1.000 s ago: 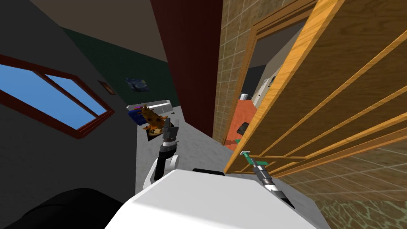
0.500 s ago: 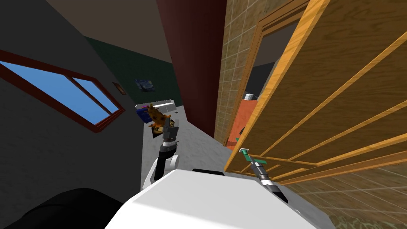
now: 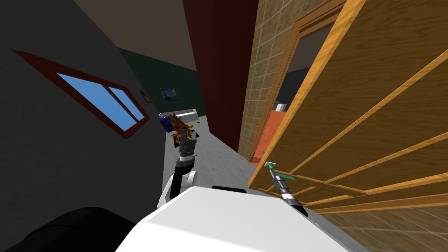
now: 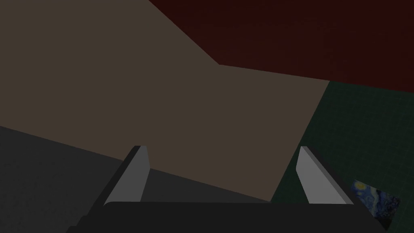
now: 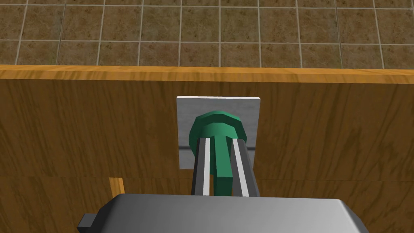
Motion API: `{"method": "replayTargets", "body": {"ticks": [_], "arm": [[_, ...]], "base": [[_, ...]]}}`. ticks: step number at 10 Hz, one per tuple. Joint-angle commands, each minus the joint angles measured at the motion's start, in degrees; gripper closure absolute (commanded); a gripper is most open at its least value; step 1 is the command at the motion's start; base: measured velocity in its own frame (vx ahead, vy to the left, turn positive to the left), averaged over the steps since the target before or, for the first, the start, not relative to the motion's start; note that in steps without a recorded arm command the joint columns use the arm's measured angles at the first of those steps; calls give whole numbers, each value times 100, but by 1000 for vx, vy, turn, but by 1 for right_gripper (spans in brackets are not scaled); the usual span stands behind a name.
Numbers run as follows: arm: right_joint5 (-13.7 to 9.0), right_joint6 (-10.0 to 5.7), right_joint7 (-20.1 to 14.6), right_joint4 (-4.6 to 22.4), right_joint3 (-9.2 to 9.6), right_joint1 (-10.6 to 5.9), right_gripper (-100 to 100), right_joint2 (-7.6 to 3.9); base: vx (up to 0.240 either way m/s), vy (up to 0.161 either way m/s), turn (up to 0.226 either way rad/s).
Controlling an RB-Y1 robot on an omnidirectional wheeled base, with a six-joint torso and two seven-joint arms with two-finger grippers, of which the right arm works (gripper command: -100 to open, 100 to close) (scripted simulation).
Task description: Pull the door open
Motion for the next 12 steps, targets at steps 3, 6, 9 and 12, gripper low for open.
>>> {"method": "replayTargets", "body": {"ticks": [3, 6, 9, 12], "arm": [[67, 306, 114, -308, 56, -16, 100, 211], [98, 612, 259, -547, 41, -73, 100, 390], [50, 404, 144, -587, -7, 195, -100, 234], [20, 322, 57, -793, -35, 492, -100, 130]], "base": [[-36, -19, 79], [-93, -34, 195], [-4, 37, -292], [6, 73, -283]]}}
